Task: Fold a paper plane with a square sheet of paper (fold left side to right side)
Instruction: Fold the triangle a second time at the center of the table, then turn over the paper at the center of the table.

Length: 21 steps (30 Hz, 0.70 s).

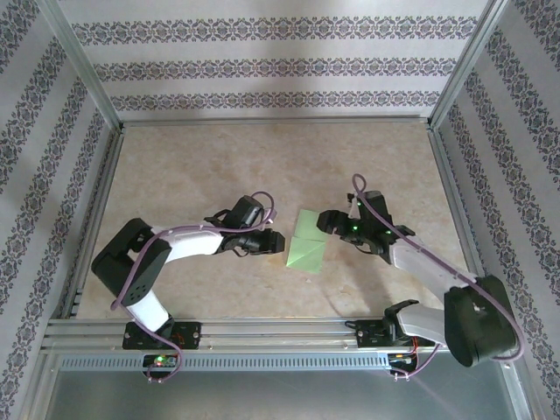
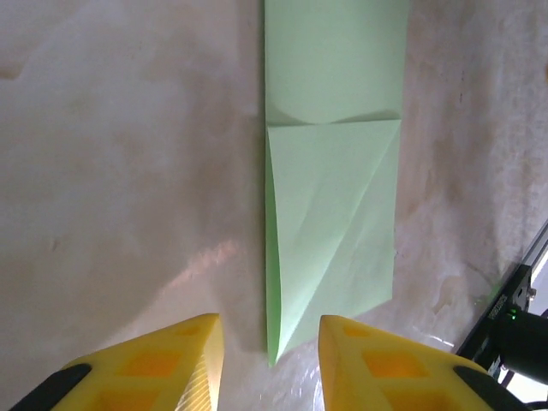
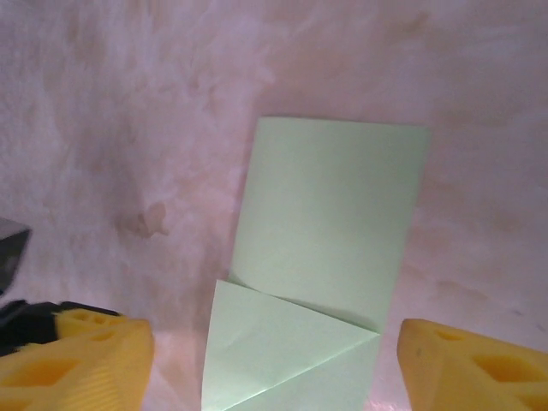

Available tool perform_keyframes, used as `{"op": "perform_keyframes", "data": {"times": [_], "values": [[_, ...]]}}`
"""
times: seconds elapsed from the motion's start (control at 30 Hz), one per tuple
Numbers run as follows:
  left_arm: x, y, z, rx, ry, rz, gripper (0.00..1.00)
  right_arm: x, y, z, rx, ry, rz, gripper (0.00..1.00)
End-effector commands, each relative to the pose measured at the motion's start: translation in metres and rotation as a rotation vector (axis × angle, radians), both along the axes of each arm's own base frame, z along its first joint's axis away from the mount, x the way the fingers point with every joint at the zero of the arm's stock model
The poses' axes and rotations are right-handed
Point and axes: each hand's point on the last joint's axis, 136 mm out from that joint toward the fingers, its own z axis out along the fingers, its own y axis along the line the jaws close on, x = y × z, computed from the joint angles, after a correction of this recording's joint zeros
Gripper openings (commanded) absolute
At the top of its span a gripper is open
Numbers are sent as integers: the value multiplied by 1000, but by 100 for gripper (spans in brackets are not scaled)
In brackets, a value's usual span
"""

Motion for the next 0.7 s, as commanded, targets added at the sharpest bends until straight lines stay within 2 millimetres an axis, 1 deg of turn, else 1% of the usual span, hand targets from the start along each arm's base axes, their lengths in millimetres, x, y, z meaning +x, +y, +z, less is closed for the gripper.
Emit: {"op": "perform_keyframes", "data": {"times": [0.0,0.07,0.27,0.43,0.67], "values": [[22,-16,9,-67,-36,9,37,-13,-15,-9,-14,19,-28,84],[26,-18,5,-57,-35,7,38,-17,-20,-8,-7,11,-42,87],[32,-23,-8,-39,-15,1,39,-28,-31,-14,-3,21,-77,88],[32,-29,-12,-65,3,-9,33,-34,-34,-20,-7,42,-81,88],[34,-35,-12,-98,14,-8,23,-38,-36,-24,-11,52,-79,88]]}}
